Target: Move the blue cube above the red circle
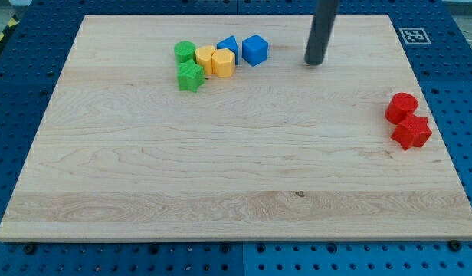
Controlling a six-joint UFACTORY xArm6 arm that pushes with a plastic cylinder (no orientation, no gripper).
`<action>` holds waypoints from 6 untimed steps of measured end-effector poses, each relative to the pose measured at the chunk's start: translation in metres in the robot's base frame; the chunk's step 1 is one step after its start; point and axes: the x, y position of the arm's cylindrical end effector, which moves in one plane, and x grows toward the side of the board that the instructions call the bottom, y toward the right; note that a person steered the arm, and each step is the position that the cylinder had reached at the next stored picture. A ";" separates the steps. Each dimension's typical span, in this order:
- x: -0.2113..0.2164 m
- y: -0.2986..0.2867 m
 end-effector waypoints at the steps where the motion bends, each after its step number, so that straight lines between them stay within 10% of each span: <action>1: -0.003 -0.004; 6: -0.046 -0.069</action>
